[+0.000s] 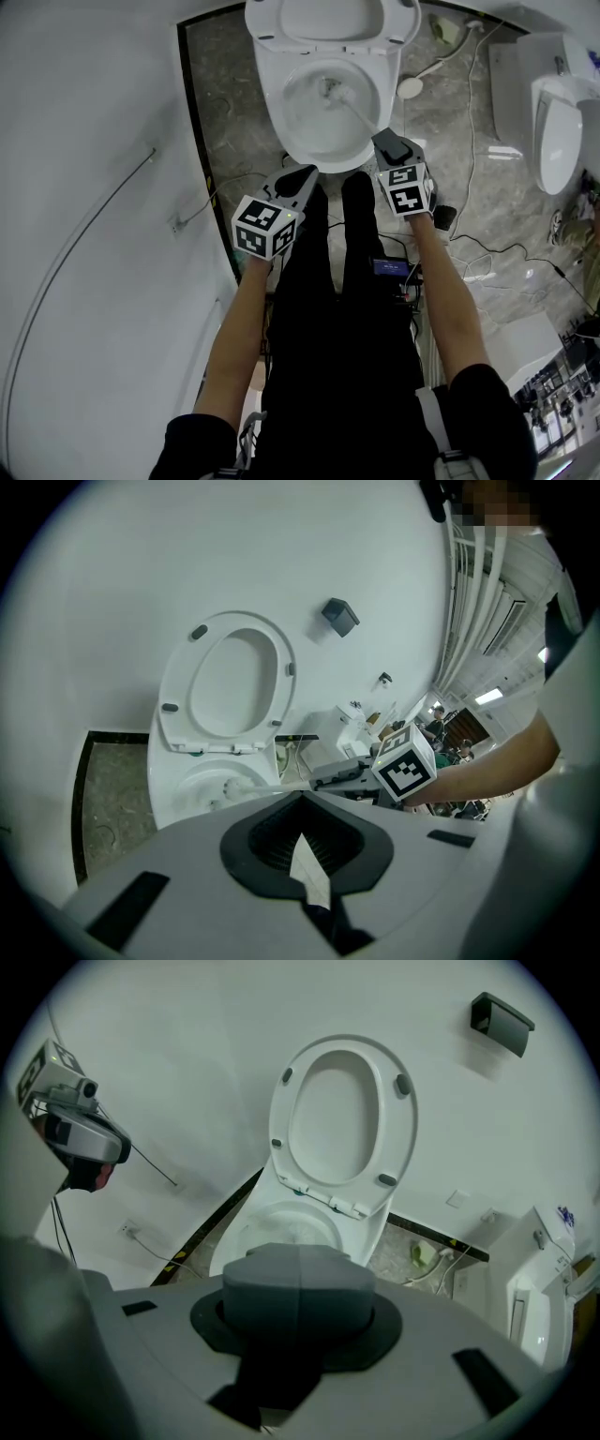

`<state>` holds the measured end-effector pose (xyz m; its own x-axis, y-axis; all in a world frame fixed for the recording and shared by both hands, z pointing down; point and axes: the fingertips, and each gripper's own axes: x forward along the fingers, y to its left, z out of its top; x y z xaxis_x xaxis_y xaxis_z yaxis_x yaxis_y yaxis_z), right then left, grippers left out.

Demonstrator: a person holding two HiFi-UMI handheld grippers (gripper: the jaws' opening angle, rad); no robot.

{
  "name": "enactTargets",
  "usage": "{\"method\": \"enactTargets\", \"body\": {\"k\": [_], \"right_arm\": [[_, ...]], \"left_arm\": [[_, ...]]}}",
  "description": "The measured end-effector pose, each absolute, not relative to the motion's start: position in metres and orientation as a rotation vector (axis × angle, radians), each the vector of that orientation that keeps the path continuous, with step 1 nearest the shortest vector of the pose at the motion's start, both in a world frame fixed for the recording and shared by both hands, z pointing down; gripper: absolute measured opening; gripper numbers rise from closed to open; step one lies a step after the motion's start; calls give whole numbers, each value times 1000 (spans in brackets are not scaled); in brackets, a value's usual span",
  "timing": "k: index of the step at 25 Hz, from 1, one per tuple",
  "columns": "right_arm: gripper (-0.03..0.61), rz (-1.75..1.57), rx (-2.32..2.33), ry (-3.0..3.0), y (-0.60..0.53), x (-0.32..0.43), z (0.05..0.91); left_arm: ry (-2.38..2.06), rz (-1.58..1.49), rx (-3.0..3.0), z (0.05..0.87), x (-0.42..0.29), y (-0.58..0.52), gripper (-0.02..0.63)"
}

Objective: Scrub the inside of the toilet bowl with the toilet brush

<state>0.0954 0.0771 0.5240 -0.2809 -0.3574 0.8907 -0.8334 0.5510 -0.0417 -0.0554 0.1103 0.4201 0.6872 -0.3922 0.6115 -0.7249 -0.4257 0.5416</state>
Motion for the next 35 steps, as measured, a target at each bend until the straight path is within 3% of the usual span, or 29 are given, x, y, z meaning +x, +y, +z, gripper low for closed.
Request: {"method": "enactTargets", "body": {"k": [35], "right_arm": [[150, 527, 964, -1760, 6, 99, 573]], "left_arm": [[-839, 538, 2037, 445, -62, 121, 8]]}}
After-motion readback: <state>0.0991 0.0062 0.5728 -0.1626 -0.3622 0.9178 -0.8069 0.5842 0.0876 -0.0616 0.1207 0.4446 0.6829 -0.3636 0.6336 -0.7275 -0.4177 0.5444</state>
